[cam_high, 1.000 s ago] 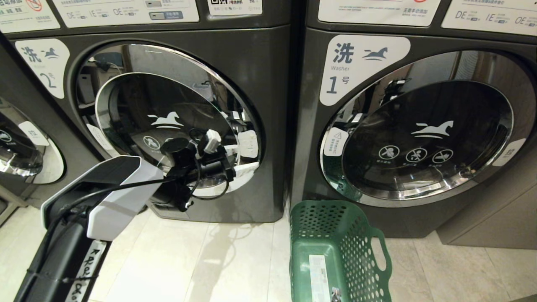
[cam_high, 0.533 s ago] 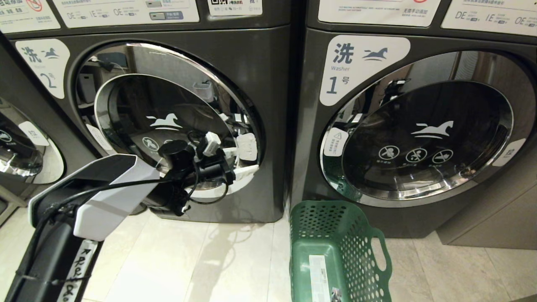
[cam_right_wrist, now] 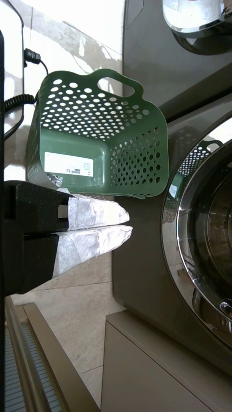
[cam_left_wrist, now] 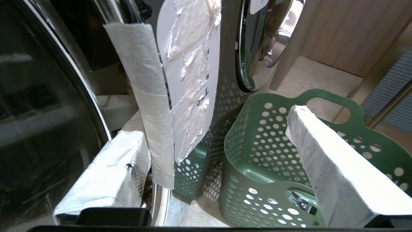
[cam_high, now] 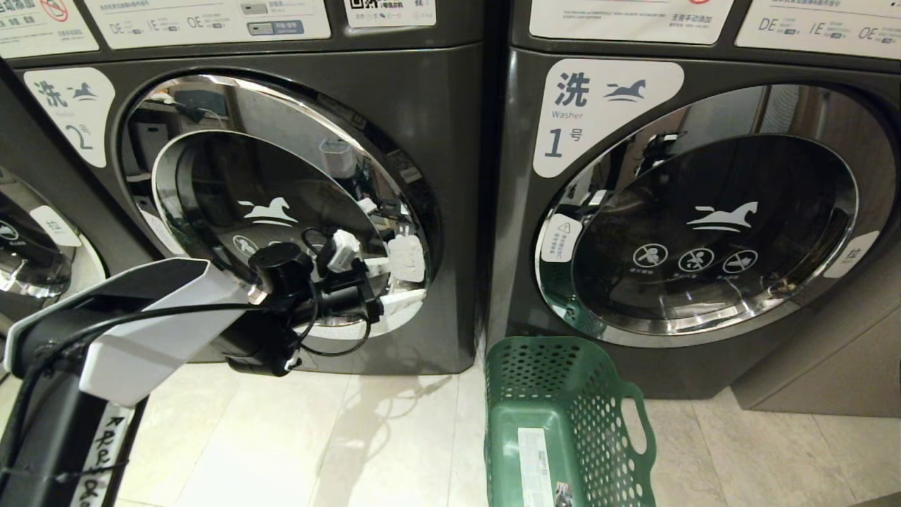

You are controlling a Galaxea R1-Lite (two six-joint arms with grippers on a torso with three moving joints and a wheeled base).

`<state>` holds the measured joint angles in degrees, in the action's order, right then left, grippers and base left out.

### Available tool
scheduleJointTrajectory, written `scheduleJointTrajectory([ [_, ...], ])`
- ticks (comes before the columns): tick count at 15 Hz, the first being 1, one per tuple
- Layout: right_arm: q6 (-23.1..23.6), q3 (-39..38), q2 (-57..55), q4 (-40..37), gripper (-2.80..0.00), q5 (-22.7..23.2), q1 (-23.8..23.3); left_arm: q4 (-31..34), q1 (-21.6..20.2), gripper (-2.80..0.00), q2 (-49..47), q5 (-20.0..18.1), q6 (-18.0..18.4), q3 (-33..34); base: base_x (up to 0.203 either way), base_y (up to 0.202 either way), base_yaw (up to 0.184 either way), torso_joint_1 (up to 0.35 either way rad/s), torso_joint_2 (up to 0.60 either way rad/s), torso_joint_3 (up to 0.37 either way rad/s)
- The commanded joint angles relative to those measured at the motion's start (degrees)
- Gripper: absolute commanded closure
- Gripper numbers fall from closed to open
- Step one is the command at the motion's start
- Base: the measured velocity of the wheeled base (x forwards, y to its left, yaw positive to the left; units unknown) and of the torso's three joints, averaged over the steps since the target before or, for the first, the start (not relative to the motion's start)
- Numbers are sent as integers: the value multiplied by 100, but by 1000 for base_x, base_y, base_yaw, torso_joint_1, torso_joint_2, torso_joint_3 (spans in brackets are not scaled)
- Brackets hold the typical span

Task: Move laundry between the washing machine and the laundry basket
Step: Open the lid of the washing machine

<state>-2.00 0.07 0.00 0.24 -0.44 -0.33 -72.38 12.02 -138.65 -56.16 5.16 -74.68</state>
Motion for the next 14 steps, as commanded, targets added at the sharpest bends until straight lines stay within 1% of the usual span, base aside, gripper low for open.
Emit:
scheduleJointTrajectory([
  [1,-2,1,-9,2,0,0,-2,-31,-181,-280,64,3,-87,46,0,0,0,0,0,0],
  [2,-2,1,-9,2,0,0,1,-39,-235,-280,69,0,-105,41,0,0,0,0,0,0],
  [3,-2,1,-9,2,0,0,-2,-41,-245,-280,58,1,-34,33,0,0,0,0,0,0],
  [6,-2,1,-9,2,0,0,-2,-110,-314,-280,22,17,-67,32,0,0,0,0,0,0],
  [10,-2,1,-9,2,0,0,-1,-154,-396,-280,210,1,-84,201,0,0,0,0,0,0],
  [12,-2,1,-9,2,0,0,7,-154,-450,-280,498,0,-62,619,0,0,0,0,0,0],
  [14,-2,-5,-9,2,0,0,7,-164,-498,-280,1078,0,-48,1322,0,0,0,0,0,0],
])
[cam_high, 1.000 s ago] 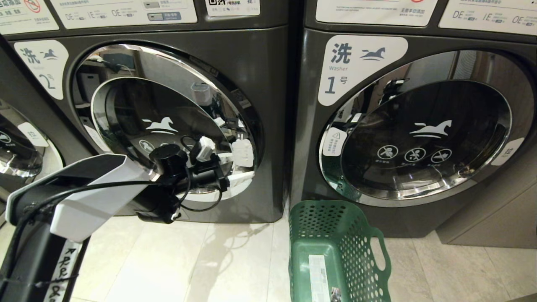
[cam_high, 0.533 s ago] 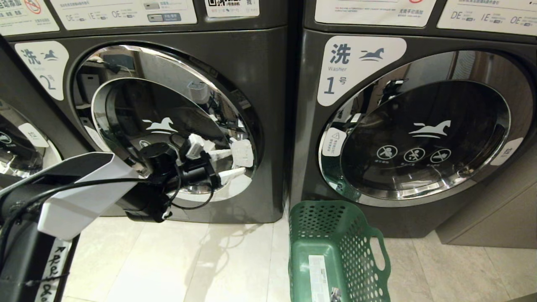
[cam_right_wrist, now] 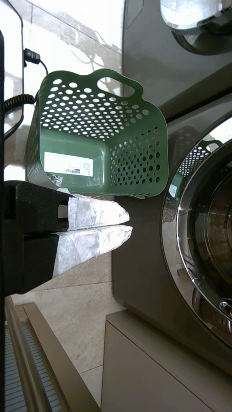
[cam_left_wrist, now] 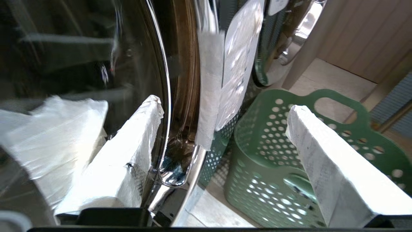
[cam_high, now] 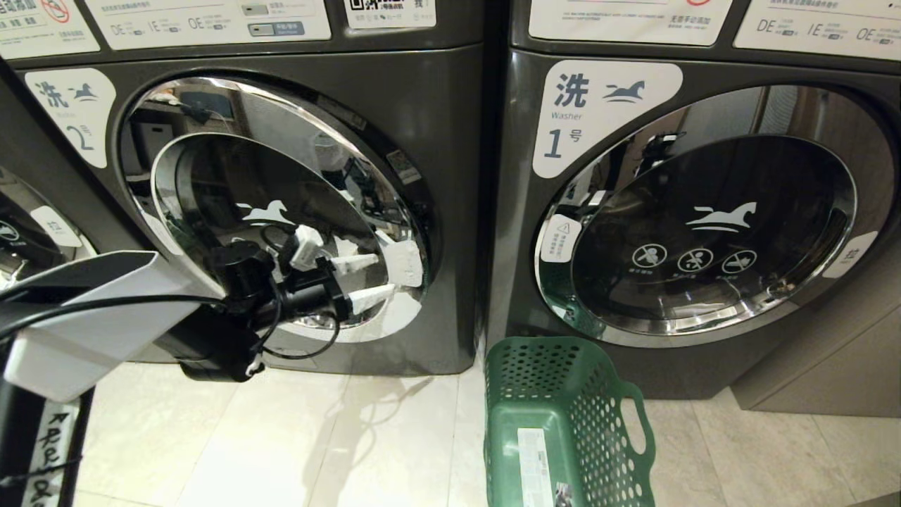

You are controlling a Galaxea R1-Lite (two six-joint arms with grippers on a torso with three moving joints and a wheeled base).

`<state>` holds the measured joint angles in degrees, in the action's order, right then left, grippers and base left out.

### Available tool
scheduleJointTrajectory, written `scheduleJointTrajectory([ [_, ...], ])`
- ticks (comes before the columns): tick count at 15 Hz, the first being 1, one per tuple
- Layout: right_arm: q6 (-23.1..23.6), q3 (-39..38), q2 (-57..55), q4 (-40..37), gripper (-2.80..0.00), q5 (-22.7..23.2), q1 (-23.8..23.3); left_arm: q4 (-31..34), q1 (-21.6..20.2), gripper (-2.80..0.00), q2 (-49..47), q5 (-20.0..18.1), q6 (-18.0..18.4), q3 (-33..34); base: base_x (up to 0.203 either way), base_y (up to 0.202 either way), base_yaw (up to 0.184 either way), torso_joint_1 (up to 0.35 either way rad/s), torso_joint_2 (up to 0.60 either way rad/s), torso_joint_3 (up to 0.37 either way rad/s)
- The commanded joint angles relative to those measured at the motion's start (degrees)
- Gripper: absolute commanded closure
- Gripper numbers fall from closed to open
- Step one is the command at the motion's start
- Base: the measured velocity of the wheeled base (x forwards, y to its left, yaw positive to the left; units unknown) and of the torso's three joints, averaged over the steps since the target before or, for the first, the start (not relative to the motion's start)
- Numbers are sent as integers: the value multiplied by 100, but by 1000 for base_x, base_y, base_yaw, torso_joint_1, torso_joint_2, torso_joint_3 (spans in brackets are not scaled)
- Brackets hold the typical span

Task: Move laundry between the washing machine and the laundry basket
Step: Open the lid of the washing machine

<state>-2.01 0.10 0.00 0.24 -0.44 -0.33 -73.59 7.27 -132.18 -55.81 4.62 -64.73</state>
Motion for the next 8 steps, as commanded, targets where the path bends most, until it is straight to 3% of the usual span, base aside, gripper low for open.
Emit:
scheduleJointTrajectory([
  [1,-1,-1,-9,2,0,0,-2,-73,-78,-280,792,-35,7,744,0,0,0,0,0,0],
  [4,-1,-1,-9,2,0,0,-2,-346,-430,-280,1837,-35,7,2092,0,0,0,0,0,0],
  [8,-1,-1,-9,2,0,0,-2,-529,-1546,-280,2892,-49,-2,3323,0,0,0,0,0,0],
])
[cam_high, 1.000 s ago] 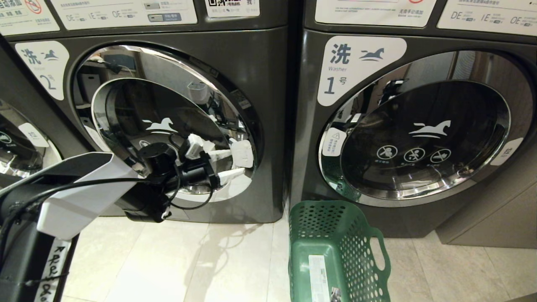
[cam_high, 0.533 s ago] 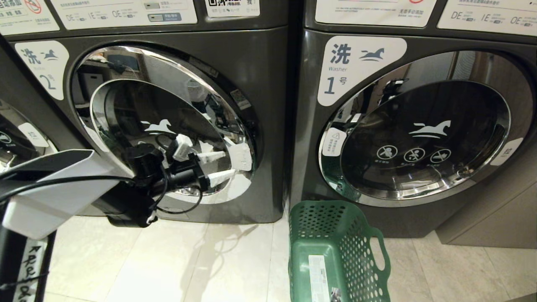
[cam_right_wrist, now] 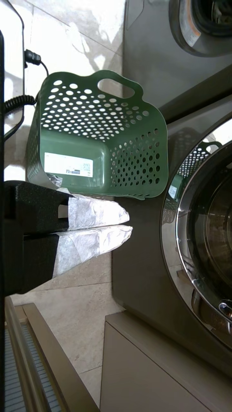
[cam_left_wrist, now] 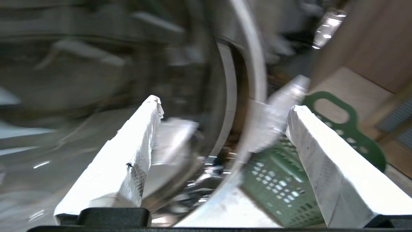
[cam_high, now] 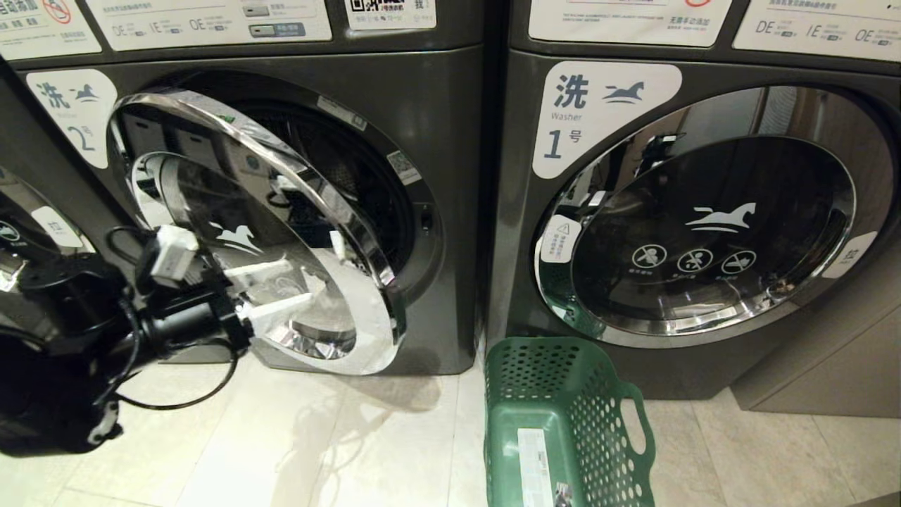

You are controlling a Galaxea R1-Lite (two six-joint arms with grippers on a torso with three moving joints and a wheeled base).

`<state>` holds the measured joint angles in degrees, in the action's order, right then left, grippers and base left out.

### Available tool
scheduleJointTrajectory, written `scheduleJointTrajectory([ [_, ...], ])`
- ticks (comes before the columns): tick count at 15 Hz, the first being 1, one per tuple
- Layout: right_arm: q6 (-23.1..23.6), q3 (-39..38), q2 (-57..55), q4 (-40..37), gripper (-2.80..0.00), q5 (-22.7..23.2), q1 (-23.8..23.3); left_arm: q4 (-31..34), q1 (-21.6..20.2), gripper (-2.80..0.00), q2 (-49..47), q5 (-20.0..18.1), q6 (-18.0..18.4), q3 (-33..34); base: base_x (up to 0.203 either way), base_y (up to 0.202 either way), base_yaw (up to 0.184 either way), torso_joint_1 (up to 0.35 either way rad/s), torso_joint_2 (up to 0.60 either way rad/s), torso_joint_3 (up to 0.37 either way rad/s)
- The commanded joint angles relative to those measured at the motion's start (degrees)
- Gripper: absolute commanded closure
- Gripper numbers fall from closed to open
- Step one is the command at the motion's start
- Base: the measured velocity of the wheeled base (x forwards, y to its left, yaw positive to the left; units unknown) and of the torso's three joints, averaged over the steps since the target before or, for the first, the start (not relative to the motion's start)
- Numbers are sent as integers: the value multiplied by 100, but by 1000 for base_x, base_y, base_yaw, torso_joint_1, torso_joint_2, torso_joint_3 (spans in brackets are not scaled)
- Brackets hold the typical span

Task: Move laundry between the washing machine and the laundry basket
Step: Open the lid of the washing machine

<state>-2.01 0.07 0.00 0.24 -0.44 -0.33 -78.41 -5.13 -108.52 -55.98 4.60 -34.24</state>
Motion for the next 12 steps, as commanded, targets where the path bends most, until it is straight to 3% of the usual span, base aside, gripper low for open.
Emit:
scheduleJointTrajectory([
  [1,-2,1,-9,2,0,0,-2,-56,-500,-280,679,-35,4,336,0,0,0,0,0,0],
  [6,-2,1,-9,2,0,0,6,-60,-936,-280,1013,-44,-7,470,0,0,0,0,0,0],
  [12,-2,0,-9,2,0,0,-2,-52,-1018,-280,982,-25,17,497,0,0,0,0,0,0],
])
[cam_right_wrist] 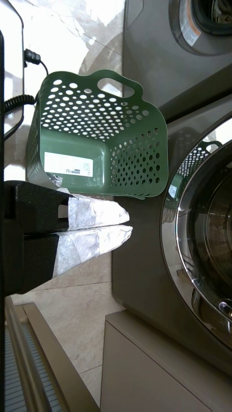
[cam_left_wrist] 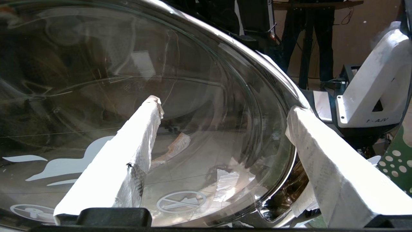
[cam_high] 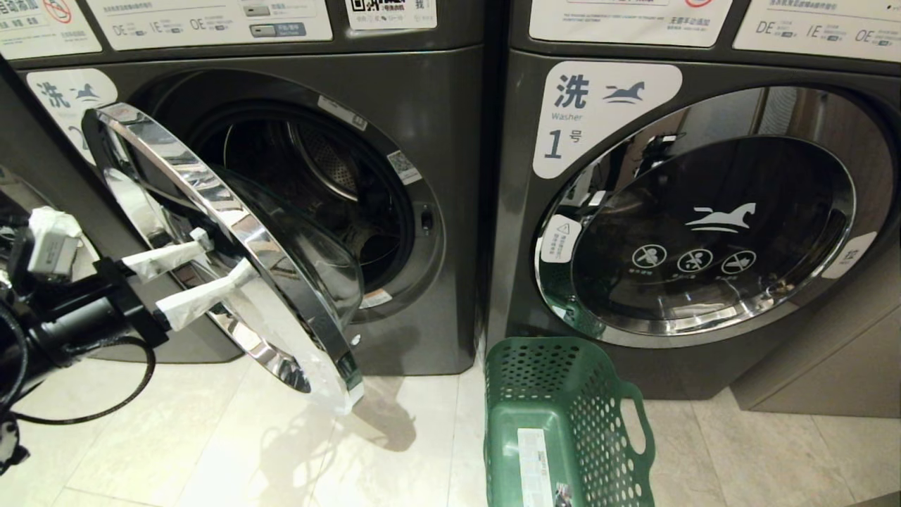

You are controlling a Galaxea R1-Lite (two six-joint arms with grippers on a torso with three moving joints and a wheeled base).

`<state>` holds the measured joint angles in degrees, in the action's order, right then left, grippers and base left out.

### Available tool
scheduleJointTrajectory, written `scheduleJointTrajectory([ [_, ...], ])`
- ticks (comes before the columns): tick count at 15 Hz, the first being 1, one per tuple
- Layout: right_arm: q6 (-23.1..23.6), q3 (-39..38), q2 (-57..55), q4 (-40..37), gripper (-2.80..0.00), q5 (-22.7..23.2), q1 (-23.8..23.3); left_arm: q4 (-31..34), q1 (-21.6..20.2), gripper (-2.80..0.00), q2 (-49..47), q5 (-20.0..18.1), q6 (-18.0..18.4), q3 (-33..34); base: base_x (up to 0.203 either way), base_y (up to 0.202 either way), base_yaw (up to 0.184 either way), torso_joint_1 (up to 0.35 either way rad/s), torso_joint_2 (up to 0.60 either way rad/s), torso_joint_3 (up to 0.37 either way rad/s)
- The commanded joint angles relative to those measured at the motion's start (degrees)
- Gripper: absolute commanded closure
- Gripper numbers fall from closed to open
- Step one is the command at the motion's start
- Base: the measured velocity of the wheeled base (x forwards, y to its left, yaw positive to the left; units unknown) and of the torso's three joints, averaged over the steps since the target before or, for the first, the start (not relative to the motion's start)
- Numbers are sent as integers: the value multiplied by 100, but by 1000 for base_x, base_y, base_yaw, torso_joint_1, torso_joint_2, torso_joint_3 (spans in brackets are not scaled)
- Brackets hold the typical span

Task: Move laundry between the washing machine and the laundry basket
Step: Open the lid of the washing machine

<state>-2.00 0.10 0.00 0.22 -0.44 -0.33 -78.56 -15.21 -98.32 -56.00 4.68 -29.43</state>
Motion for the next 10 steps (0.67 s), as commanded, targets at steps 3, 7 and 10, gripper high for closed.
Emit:
scheduleJointTrajectory([
  [3,-2,-1,-9,4,0,0,-2,-53,-491,-280,-28,159,61,131,0,0,0,0,0,0],
  [7,-2,-1,-9,4,0,0,-1,145,-2060,-280,603,295,-53,150,0,0,0,0,0,0],
  [10,-2,-1,-9,4,0,0,-2,665,-4097,-280,1894,370,-418,-6,0,0,0,0,0,0],
])
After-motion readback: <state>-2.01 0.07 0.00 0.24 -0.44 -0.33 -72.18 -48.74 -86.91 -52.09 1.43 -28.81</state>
